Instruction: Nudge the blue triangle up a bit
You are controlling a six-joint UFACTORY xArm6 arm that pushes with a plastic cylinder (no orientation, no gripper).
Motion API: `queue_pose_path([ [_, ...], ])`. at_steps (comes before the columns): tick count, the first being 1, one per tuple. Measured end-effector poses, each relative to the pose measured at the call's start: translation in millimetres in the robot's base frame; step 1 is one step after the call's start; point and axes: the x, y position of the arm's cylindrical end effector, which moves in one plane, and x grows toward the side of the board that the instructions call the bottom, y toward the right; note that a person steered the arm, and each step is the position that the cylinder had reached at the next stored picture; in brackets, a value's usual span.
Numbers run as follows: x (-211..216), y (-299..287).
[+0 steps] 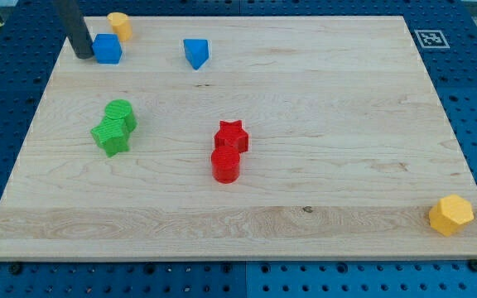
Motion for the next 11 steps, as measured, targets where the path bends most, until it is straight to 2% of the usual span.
queue_pose_path([
  [2,3.7,21.8],
  [4,54.6,39.9],
  [6,57.9,151.8],
  [7,44.3,200.0],
  [8,-16.1,200.3],
  [9,-58.8,187.3],
  [11,-76.1,121.2],
])
